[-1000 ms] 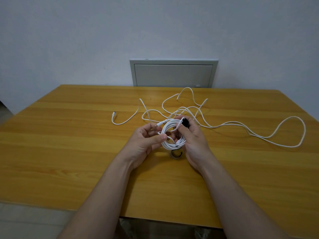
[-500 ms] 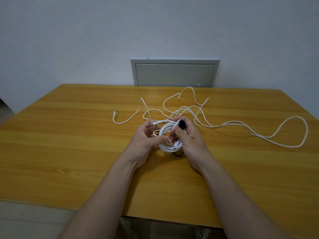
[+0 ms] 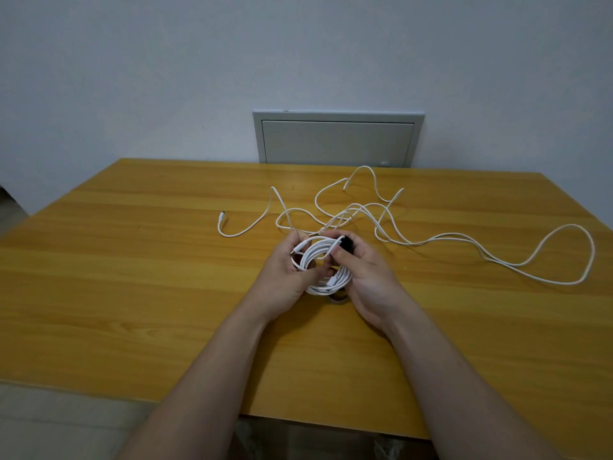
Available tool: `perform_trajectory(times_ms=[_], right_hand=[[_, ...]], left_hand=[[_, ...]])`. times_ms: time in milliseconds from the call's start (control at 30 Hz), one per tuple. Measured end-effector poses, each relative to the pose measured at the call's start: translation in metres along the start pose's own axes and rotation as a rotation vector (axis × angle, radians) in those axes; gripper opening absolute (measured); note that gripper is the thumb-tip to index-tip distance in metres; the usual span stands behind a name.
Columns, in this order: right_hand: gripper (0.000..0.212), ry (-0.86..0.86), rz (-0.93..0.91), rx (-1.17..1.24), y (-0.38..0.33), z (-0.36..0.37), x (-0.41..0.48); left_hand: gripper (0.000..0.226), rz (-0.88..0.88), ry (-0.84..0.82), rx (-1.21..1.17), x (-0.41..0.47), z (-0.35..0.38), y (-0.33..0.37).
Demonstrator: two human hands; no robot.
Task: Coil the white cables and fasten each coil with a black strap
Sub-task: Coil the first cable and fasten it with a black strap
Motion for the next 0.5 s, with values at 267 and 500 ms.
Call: perform_trajectory(times_ms=[267, 500], right_hand=[[0.025, 0.003, -0.051, -0.043, -0.005, 0.001, -0.001], [0.025, 0.100, -0.110, -0.224, -0.007, -0.007, -0.001]], left_hand=[[0.042, -0.092, 0.063, -0.354, 0.001, -0.001, 0.000], [0.025, 0.150, 0.061, 0.134, -0.004, 0.004, 0.025]])
Point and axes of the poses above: each hand's wrist, its own x-axis towards the middle knuckle, its own z-axis out of the palm, y = z × x, the point moved 10 cm from there along x, towards the middle knuckle, and after that the axes turned 3 degrees about z, right-handed, at the moved point
